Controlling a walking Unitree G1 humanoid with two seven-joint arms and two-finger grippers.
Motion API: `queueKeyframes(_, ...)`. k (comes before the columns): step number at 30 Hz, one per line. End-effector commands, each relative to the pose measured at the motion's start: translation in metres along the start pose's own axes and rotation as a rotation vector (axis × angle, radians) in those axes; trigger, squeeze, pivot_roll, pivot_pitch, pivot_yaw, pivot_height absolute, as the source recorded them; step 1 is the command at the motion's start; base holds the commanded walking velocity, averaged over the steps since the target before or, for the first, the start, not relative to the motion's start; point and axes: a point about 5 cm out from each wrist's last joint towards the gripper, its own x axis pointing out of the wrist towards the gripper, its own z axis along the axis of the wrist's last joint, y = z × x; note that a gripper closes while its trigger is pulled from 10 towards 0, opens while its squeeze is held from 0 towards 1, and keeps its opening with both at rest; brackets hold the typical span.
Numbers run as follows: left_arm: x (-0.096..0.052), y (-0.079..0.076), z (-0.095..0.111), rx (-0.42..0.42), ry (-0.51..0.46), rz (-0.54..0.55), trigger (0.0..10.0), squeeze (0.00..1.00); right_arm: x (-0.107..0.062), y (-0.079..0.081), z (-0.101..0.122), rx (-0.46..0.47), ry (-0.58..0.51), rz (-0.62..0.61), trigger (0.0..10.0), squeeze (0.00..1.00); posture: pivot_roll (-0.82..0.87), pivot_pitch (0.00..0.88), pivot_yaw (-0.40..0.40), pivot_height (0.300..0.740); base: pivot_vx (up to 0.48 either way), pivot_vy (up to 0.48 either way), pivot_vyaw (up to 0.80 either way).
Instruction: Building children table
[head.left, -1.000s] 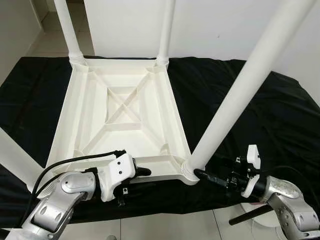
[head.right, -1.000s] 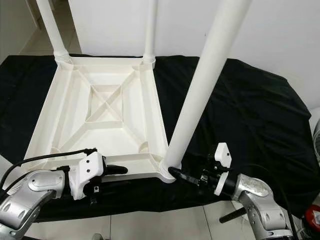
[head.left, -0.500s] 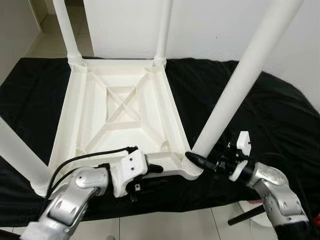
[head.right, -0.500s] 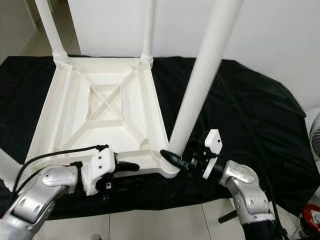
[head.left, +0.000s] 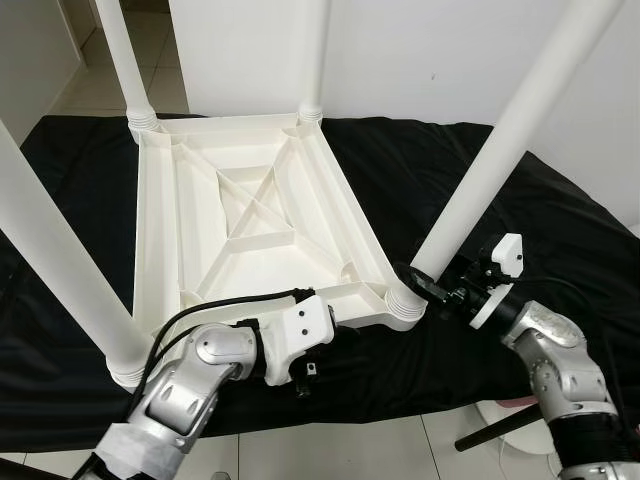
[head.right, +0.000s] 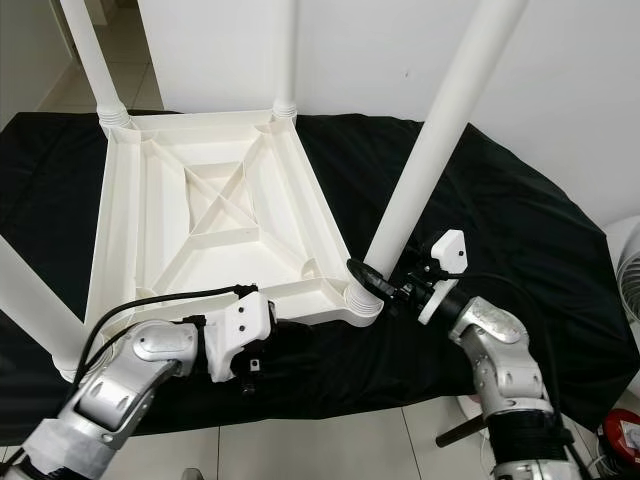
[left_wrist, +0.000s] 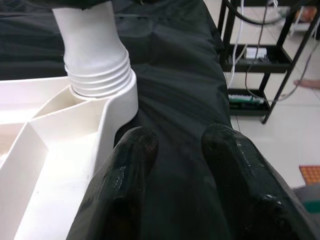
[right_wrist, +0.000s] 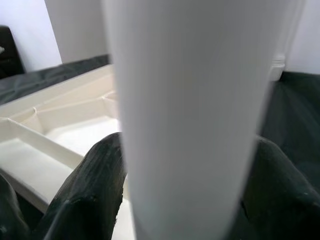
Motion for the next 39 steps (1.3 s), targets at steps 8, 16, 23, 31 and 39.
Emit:
queueKeyframes(8,-0.006,0.028,0.001,-0.084,0.007,0.355,10.0,0.00,0.006,0.005,-0.015,0.033,0.021,-0.127,10.0,0.00,0.04,0.046,-0.050,0.740,0.000,0.000,0.00)
queueKeyframes(16,-0.012,0.033,0.004,-0.127,-0.014,0.326,10.0,0.00,0.003,0.003,-0.021,0.022,0.065,-0.130,10.0,0.00,0.03,0.038,-0.043,0.740,0.000,0.000,0.00)
queueKeyframes(23,-0.013,0.038,0.006,-0.108,-0.019,0.344,10.0,0.00,0.002,-0.001,-0.024,-0.011,0.097,-0.118,10.0,0.00,0.03,0.037,-0.047,0.740,0.000,0.000,0.00)
queueKeyframes(31,-0.013,0.038,0.008,-0.111,-0.024,0.353,10.0,0.00,0.012,0.001,-0.028,-0.009,0.110,-0.083,0.0,0.00,0.04,0.039,-0.056,0.740,0.000,0.000,0.00)
queueKeyframes(39,-0.015,0.029,0.009,-0.102,-0.033,0.305,10.0,0.00,0.015,0.007,-0.041,0.014,0.218,-0.175,0.0,0.00,0.04,0.046,-0.064,0.740,0.000,0.000,0.00)
